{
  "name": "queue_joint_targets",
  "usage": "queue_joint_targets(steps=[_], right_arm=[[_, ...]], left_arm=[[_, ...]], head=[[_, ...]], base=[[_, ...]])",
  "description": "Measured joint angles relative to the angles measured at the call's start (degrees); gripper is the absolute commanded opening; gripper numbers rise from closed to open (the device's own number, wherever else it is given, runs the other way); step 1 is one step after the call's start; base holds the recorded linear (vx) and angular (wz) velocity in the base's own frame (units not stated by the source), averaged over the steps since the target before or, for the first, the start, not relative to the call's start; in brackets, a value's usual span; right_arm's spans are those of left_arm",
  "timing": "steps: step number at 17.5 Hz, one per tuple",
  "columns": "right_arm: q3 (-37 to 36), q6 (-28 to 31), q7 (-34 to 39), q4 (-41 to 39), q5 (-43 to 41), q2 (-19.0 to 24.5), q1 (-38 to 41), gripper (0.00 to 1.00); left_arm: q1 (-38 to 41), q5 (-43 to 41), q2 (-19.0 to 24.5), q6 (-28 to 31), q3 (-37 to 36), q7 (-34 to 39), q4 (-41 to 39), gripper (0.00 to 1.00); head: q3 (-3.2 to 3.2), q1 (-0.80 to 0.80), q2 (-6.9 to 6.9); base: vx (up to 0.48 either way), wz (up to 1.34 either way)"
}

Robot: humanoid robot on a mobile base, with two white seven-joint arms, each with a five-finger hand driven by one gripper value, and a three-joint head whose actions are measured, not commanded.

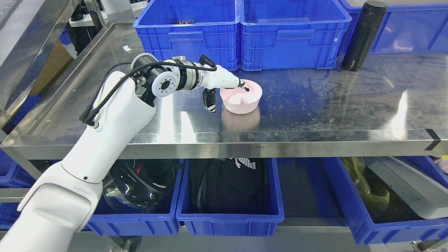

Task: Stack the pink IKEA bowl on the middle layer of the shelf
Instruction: 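Grasp the pink bowl's rim with the left hand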

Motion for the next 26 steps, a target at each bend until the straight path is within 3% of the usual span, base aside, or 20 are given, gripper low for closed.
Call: queue_joint_targets(steps=[14, 18, 21, 24, 26], right_arm=[[0.0, 0.0, 0.0, 0.0, 0.02, 0.0, 0.01, 1.0], [0.0, 0.0, 0.0, 0.0, 0.02, 0.0, 0.0, 1.0], [0.0, 0.0, 0.0, 0.0, 0.02, 0.0, 0.0, 1.0], [0.0, 0.0, 0.0, 0.0, 0.02, 0.0, 0.0, 1.0], [0.0, 0.0, 0.0, 0.0, 0.02, 0.0, 0.0, 1.0]], left_arm=[[-4.93, -6.03, -10.9, -4.55, 0.14, 2.73, 18.15, 0.84], [-5.31, -7.32, -12.69, -4.68, 0.19, 2.82, 21.45, 0.76], [-5.57, -7.9, -13.78, -5.38, 0.31, 3.41, 23.59, 0.59], [-5.65, -8.2, -14.48, -6.92, 0.86, 3.73, 25.14, 0.14], [-5.66, -8.33, -14.86, -9.76, 1.84, 3.72, 25.98, 0.04]], head=[[0.0, 0.0, 0.0], [0.0, 0.0, 0.0], [0.0, 0.0, 0.0], [0.0, 0.0, 0.0], [0.0, 0.0, 0.0]], base=[[0.0, 0.0], [0.0, 0.0], [0.001, 0.01], [-0.003, 0.03], [0.0, 0.0]])
